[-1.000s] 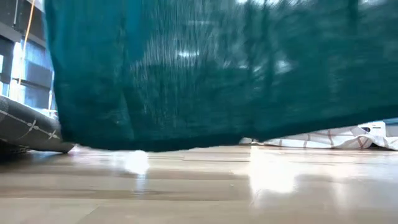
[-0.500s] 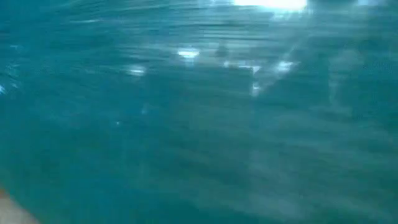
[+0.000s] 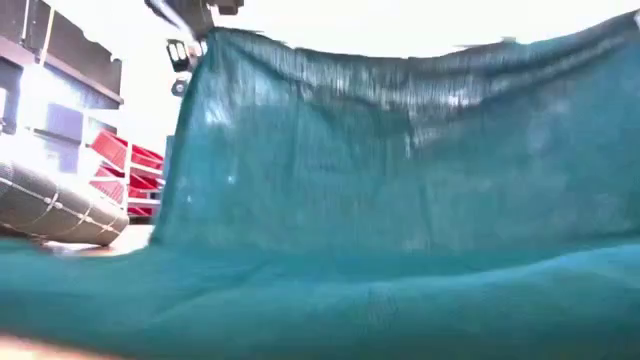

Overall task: Fold towel
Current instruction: Fold the green kitchen towel

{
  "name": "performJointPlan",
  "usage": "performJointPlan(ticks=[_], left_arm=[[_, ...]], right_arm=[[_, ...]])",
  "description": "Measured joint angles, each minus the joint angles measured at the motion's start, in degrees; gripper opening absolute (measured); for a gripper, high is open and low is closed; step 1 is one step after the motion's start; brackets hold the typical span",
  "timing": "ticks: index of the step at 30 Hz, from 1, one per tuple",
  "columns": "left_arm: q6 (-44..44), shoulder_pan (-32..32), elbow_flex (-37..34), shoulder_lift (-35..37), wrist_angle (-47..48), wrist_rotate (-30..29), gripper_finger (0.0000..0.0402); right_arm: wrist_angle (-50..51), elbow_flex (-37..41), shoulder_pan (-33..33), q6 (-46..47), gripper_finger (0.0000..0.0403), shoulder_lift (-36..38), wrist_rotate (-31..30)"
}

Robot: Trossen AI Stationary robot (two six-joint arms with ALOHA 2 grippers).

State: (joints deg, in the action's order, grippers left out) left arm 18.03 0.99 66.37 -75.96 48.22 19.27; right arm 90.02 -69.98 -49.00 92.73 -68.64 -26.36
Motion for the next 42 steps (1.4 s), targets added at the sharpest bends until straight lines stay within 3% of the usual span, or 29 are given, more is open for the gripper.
performJointPlan(ticks=[6, 14, 18, 24, 29, 35, 42], left_arm=[[-8.83, 4.54, 0.07, -4.07, 2.8, -12.64, 0.0001], [-13.16, 8.52, 0.07, -5.68, 0.12, -20.43, 0.0001], [-12.71, 7.98, 0.07, -5.62, -0.57, -15.88, 0.0001], [-10.43, 6.49, 0.32, -4.69, -0.13, -1.87, 0.0001], [-9.27, 4.63, 2.73, -0.39, 0.11, -0.55, 0.0001], [-7.62, 4.08, 7.09, 7.27, -0.12, 1.91, 0.0001], [-5.64, 4.07, 10.67, 14.58, -2.37, 5.51, 0.0001]], right_arm=[[-0.03, 7.28, 3.76, -2.05, 0.0, -0.06, -2.14], [-0.04, 13.51, 8.77, -2.8, 0.0, 0.14, -8.31], [0.08, 13.44, 9.8, -3.19, 0.0, 0.13, -11.13], [-0.44, 8.15, 9.14, -9.54, 0.0, 0.13, -9.83], [-0.74, -2.38, 7.84, -17.5, 0.0, 0.13, -9.19], [-1.89, -16.78, 7.72, -25.76, 0.0, 0.15, -3.75], [-6.36, -29.08, 7.71, -37.63, 0.0, 0.14, -9.53]])
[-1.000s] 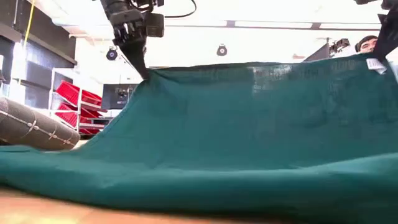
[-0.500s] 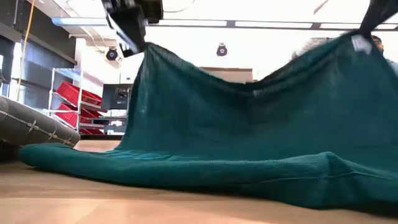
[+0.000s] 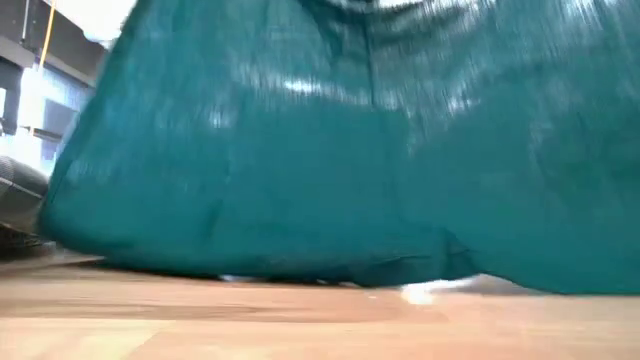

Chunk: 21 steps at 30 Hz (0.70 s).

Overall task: Fold towel
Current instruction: Fold the green kitchen towel

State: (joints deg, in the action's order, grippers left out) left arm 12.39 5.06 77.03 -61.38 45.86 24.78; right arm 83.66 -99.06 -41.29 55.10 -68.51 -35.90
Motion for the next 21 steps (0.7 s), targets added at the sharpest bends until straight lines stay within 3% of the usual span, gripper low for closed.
performJointPlan(ticks=[2, 5, 8, 12, 21], left_arm=[[0.35, 0.0, 0.88, 2.01, -0.78, 0.12, 0.0001], [-2.27, 0.02, 1.18, 4.15, -2.33, -7.84, 0.0001], [-2.72, 0.1, 1.18, 5.2, -4.07, -13.0, 0.0001], [0.81, -0.06, 1.18, 5.05, -4.29, -8.41, 0.0001], [11.61, -6.8, 1.18, 3.74, -7.32, 3.51, 0.0001]], right_arm=[[-1.13, -3.03, 0.0, -3.83, 0.0, 0.0, -3.03], [-1.19, -5.47, 0.04, -8.8, 0.0, 0.0, -10.75], [-1.25, -7.25, 0.04, -11.46, 0.0, 0.0, -12.37], [-2.25, -8.25, 0.0, -10.99, 0.0, -0.02, -7.33], [-13.75, -8.09, -0.48, -10.54, 0.0, -1.81, 11.7]])
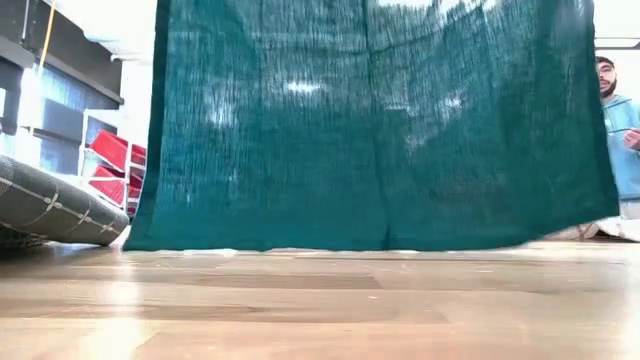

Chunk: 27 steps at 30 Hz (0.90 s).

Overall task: Fold towel
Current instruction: Fold the green kitchen towel

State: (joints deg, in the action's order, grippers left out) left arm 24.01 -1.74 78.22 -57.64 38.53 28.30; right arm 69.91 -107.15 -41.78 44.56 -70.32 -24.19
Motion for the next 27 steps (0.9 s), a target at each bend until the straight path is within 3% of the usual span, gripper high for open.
performJointPlan(ticks=[10, 17, 22, 27], left_arm=[[13.88, -10.56, 0.0, -1.63, -14.65, 7.23, 0.0001], [17.47, -12.33, 0.0, -3.09, -17.1, 9.19, 0.0001], [11.56, -11.33, 0.0, -5.38, -12.13, 8.44, 0.0001], [3.15, -8.7, 0.0, -8.96, 4.35, 0.25, 0.0001]], right_arm=[[-13.83, 0.06, -7.28, 0.4, 0.0, -3.61, 6.43], [-15.84, 0.07, -11.43, 3.45, 0.0, -4.78, 4.89], [-2.78, 0.07, -12.05, 14.02, 0.0, -4.97, 0.73], [21.06, 0.29, -11.85, 33.21, 0.0, -6.18, -2.55]])
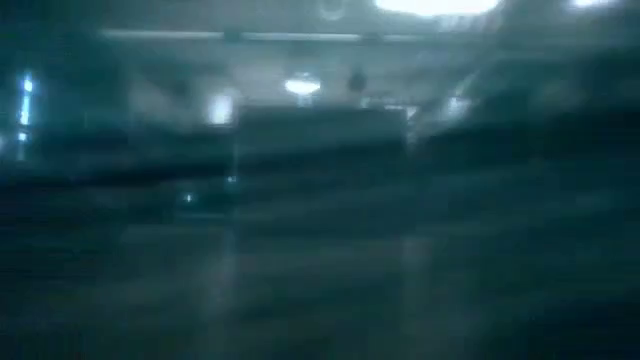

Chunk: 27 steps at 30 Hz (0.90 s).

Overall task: Fold towel
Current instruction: Fold the green kitchen towel

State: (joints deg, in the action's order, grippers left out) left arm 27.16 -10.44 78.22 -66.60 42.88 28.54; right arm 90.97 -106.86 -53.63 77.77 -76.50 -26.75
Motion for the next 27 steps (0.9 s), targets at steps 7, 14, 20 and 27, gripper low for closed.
performJointPlan(ticks=[7, 14, 20, 27], left_arm=[[-10.62, 4.75, -0.74, -7.12, 11.67, -8.6, 0.0001], [-18.82, 8.44, -3.74, -12.44, 11.63, -9.06, 0.0], [-22.23, 13.36, -7.02, -12.99, 12.46, -19.46, 0.0], [-25.98, 17.77, -10.46, -13.01, 9.19, -20.25, 0.0]], right_arm=[[-2.0, 10.7, 2.82, -2.06, 0.0, 1.92, -4.32], [-0.78, 24.42, 6.3, 2.2, 0.0, 2.67, -1.41], [-0.89, 33.21, 9.95, 3.26, 0.0, 2.89, -1.94], [-0.95, 40.15, 14.24, 0.52, 0.0, 2.89, -4.52]])
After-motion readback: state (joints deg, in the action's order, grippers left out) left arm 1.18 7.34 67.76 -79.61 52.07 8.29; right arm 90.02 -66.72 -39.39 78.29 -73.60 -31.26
